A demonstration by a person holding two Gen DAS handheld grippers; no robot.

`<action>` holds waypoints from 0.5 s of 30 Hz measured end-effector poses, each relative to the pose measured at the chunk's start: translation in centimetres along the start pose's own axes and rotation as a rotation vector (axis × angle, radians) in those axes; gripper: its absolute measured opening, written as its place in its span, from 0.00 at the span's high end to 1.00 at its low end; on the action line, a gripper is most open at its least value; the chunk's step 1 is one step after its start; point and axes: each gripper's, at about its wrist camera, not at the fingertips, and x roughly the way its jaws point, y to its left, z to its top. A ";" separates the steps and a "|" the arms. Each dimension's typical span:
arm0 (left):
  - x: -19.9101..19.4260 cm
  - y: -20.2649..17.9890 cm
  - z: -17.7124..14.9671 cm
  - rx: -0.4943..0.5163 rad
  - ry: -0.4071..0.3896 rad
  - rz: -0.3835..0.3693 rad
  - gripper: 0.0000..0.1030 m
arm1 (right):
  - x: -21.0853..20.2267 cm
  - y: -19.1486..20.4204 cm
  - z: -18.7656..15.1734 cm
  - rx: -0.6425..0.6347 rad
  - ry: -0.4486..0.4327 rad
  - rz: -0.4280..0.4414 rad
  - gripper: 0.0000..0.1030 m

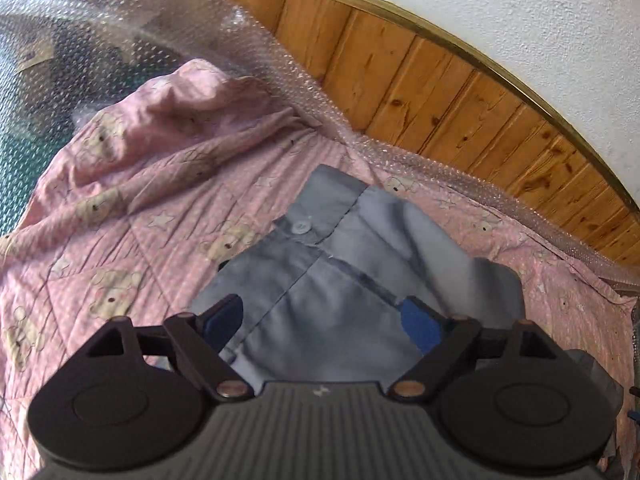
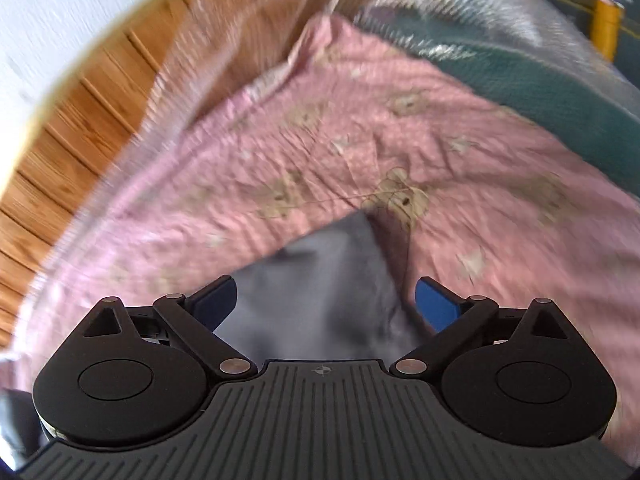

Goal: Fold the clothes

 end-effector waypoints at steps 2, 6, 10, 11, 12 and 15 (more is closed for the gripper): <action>0.9 -1.4 0.3 0.002 0.007 -0.011 0.14 | 3.2 -0.3 0.5 -0.047 0.055 0.004 0.21; 2.2 -3.1 0.7 0.011 0.006 0.002 0.14 | 2.7 1.7 2.5 -0.107 0.042 0.150 0.98; 2.8 -3.6 2.0 -0.003 0.008 0.039 0.14 | -6.0 4.1 7.1 -0.132 -0.223 0.369 1.00; 2.9 -3.6 2.4 -0.004 0.005 0.047 0.14 | -8.1 3.9 8.2 -0.132 -0.288 0.388 1.00; 3.1 -3.5 2.7 -0.004 0.002 0.056 0.14 | -10.0 3.3 9.2 -0.131 -0.347 0.393 1.00; 3.9 -3.0 3.7 -0.013 -0.003 0.096 0.14 | -11.8 0.9 10.7 -0.131 -0.410 0.305 1.00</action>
